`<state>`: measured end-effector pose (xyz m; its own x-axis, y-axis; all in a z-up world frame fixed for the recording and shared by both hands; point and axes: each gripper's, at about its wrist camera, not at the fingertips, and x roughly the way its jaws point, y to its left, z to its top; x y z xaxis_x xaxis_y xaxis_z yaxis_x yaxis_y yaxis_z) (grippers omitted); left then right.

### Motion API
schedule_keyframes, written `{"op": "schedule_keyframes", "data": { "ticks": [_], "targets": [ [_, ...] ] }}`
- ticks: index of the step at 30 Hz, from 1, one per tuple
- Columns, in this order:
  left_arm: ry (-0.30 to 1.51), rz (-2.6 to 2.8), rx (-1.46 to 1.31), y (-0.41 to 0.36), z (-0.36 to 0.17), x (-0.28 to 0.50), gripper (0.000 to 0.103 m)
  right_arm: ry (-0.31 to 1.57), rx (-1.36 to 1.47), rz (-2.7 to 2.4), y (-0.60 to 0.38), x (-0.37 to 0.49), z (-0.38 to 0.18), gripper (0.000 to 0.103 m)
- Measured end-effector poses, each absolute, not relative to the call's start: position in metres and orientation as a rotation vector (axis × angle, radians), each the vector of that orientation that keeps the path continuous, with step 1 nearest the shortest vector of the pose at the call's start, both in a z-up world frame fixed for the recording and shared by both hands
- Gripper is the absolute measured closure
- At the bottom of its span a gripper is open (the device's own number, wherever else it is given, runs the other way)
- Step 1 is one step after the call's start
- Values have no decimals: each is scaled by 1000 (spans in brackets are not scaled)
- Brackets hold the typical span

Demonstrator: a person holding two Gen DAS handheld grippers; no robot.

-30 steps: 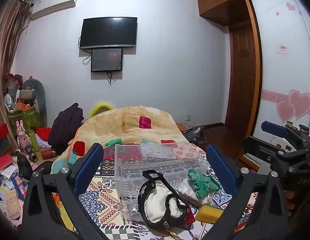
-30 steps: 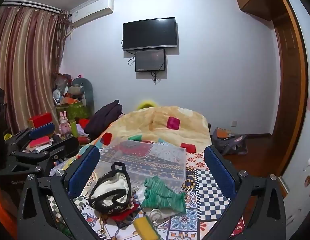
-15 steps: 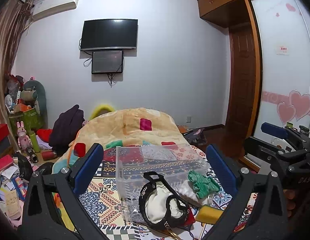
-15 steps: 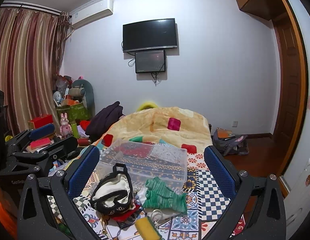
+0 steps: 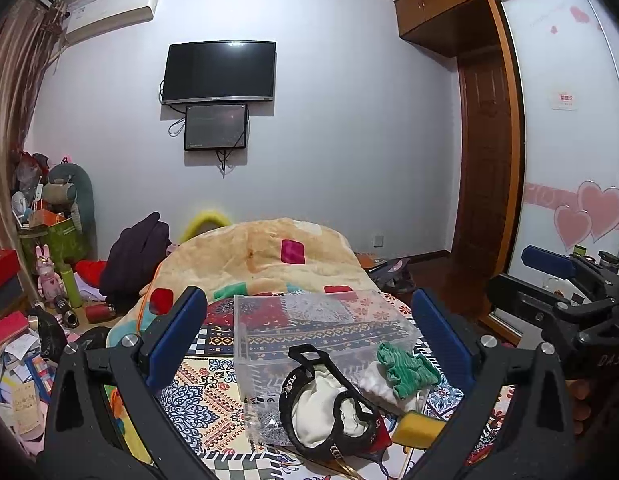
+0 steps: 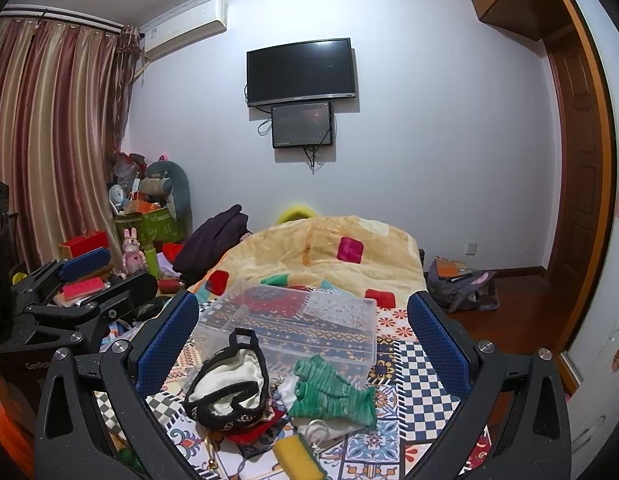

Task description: Organize soft objects

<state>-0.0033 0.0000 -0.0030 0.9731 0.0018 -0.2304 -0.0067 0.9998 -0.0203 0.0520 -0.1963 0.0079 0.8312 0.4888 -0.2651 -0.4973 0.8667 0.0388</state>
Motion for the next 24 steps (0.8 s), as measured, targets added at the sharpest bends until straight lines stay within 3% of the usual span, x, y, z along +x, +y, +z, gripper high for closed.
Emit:
{"op": "schedule_keyframes", "data": {
  "ticks": [24],
  "targets": [
    [229, 4, -24, 2, 0, -5, 0, 265, -27, 529, -195, 51, 9, 0]
  ]
}}
